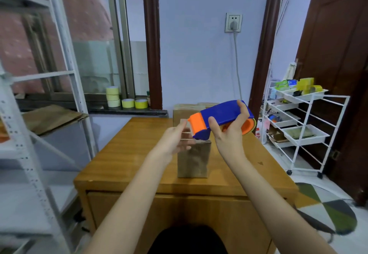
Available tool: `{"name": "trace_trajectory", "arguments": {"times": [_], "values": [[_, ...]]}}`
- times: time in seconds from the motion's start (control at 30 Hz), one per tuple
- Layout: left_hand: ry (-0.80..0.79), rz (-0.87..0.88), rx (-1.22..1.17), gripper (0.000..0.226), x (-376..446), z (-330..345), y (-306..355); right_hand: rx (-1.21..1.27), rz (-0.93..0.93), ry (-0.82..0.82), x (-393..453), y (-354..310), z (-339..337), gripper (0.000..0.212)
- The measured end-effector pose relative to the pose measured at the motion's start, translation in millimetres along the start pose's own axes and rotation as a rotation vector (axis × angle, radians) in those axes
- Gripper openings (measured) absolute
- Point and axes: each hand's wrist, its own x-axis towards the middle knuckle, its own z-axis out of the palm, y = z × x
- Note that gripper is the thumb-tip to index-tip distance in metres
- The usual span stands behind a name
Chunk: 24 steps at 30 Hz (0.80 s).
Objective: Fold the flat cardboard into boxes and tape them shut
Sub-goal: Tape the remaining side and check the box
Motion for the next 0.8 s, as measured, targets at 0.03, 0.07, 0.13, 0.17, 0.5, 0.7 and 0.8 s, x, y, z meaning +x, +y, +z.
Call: {"name": "trace_trajectory", "arguments": {"times": [0.03, 0.07, 0.13, 0.17, 0.5, 0.7, 0.8], "values": [[0.014, -0.021, -0.069, 0.036, -0.1, 2.7, -0.9, 0.013, -0.001, 0.021, -0.7, -0.2, 3.3, 0.078], [0.023, -0.036, -0.134, 0.034, -0.7, 5.7, -1.8, 0.025, -0.003, 0.040, -1.6, -0.2, 6.0, 0.079], [0.032, -0.043, -0.256, 0.032, -1.3, 9.8, -2.7, 0.052, -0.006, 0.070, -3.2, -1.2, 10.3, 0.080], [0.041, -0.040, -0.294, 0.029, -1.1, 10.8, -3.6, 0.061, -0.008, 0.081, -3.9, -1.5, 11.6, 0.080], [-0.073, -0.290, -0.694, 0.018, -6.7, 18.1, -10.5, 0.126, -0.002, 0.176, -9.9, -1.1, 18.4, 0.068], [0.138, -0.173, -0.448, 0.009, -2.8, 25.3, -10.1, 0.151, -0.007, 0.172, -13.1, 0.6, 19.5, 0.066], [0.237, -0.002, -0.309, 0.014, -2.3, 31.0, -15.2, 0.184, -0.003, 0.176, -12.6, 0.4, 22.8, 0.067]]}}
